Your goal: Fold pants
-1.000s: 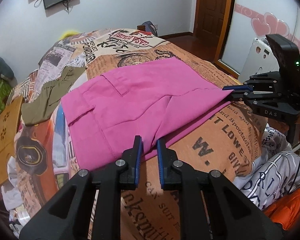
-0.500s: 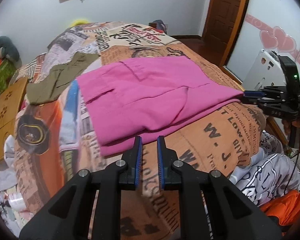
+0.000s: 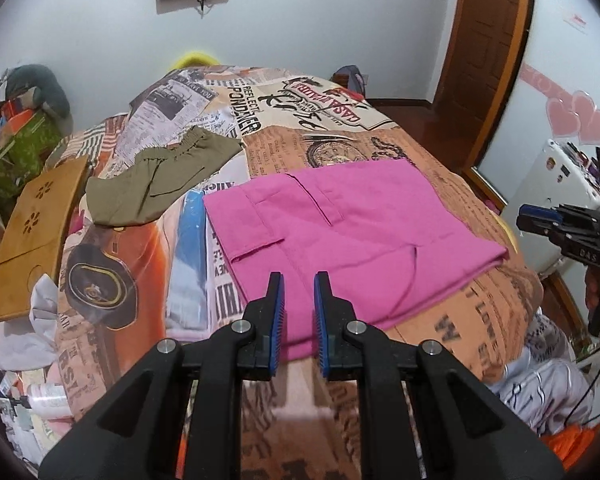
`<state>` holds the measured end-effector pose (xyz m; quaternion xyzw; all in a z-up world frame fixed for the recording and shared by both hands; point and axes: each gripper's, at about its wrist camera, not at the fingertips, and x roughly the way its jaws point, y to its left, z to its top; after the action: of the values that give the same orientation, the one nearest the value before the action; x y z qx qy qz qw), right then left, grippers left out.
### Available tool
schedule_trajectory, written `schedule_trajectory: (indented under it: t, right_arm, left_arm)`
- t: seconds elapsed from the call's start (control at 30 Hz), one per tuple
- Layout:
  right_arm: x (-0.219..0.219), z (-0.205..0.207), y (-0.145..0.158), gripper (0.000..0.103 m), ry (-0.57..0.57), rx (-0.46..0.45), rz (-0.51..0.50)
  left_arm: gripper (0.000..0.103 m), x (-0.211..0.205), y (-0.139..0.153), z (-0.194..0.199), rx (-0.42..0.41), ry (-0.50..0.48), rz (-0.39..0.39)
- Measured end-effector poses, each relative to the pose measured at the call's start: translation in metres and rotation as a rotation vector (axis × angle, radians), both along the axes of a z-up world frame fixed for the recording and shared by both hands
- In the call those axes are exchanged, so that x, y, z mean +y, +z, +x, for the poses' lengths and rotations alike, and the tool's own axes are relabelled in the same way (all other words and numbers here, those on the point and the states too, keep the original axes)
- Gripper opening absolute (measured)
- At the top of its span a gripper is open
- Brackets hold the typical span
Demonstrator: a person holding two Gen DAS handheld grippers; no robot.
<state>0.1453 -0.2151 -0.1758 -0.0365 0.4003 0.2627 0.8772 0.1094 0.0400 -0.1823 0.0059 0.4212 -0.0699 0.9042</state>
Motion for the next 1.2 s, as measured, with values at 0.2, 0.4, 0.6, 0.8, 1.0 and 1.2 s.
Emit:
schedule_trajectory:
  t: [0.2, 0.4, 0.6, 0.8, 1.0, 1.2]
  right_arm:
    - [0.019, 0.008, -0.038, 0.023, 0.028, 0.098, -0.022]
    - [0.004, 0.004, -0.054, 0.023, 0.015, 0.161, 0.003]
    - [-0.007, -0.002, -0.062, 0.023, -0.011, 0.183, -0.010]
    - [-0.012, -0.004, -0.059, 0.027, -0.015, 0.192, -0.026]
    - [-0.015, 0.003, -0.044, 0.027, -0.010, 0.165, -0.075]
    - [-0.018, 0.024, -0.018, 0.030, -0.035, 0.087, -0.042]
  left_arm:
    - [0.013, -0.005, -0.033, 0.016, 0.087, 0.001, 0.000]
    - [0.022, 0.007, -0.045, 0.004, 0.077, 0.021, -0.023]
    - [0.022, 0.010, -0.051, -0.004, 0.054, 0.048, -0.050]
    - [0.022, 0.005, -0.046, -0.012, 0.035, 0.038, 0.011]
    - [0.024, 0.023, -0.031, -0.004, 0.053, 0.080, 0.014]
    - [0.050, 0.050, -0.006, 0.022, -0.003, 0.155, 0.005]
